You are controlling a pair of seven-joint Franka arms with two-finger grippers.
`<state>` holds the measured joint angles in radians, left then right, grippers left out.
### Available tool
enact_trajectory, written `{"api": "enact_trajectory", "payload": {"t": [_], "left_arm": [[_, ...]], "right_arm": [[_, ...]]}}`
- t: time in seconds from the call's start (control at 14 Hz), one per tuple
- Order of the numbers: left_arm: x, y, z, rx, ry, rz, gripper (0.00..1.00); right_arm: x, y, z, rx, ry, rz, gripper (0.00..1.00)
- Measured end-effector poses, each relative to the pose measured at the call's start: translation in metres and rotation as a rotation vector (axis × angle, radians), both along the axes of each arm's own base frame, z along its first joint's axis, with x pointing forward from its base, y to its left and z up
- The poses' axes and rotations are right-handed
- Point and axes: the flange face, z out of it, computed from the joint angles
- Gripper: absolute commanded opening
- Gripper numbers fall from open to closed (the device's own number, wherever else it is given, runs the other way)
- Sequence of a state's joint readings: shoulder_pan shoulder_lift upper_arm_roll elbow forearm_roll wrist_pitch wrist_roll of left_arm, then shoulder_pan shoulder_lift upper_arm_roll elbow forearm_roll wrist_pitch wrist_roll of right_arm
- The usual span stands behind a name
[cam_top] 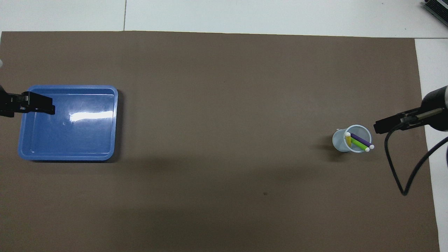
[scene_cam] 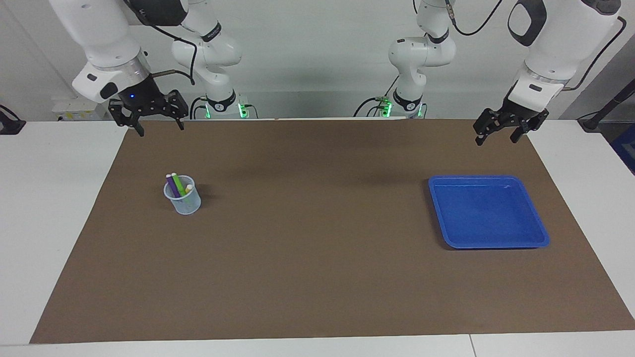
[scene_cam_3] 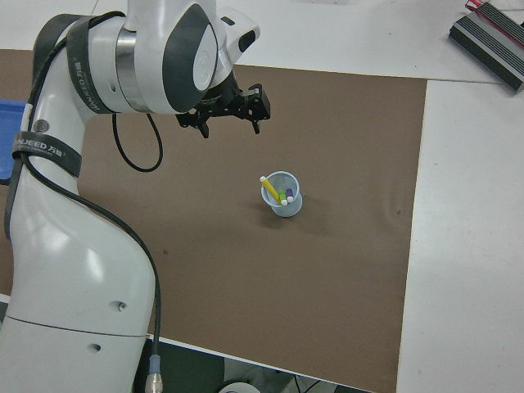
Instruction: Right arm passes pens to left for tray arrangement
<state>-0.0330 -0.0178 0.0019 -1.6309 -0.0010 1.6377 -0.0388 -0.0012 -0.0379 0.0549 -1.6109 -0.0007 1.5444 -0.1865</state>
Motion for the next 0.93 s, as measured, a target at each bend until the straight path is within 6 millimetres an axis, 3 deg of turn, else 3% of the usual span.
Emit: {"api": "enact_trajectory", "payload": {"t": [0.14,0.36,0.72,0.93], "left_arm": [[0.000,0.002,0.000,0.000,0.000,0.004,1.00],[0.000,0.002,0.000,0.000,0.000,0.004,1.00],[0.000,0.006,-0.001,0.000,0.003,0.011,1.00],[-0.004,0.012,-0.008,0.000,0.019,0.023,1.00]], "right_arm": [[0.005,0.021,-0.011,0.002,-0.036,0.043,1.00],[0.013,0.039,-0.051,0.005,-0.054,0.087,1.00],[0.030,0.039,-0.129,0.009,-0.047,0.284,1.00],[0.030,0.037,-0.166,0.015,-0.011,0.433,1.00]]}}
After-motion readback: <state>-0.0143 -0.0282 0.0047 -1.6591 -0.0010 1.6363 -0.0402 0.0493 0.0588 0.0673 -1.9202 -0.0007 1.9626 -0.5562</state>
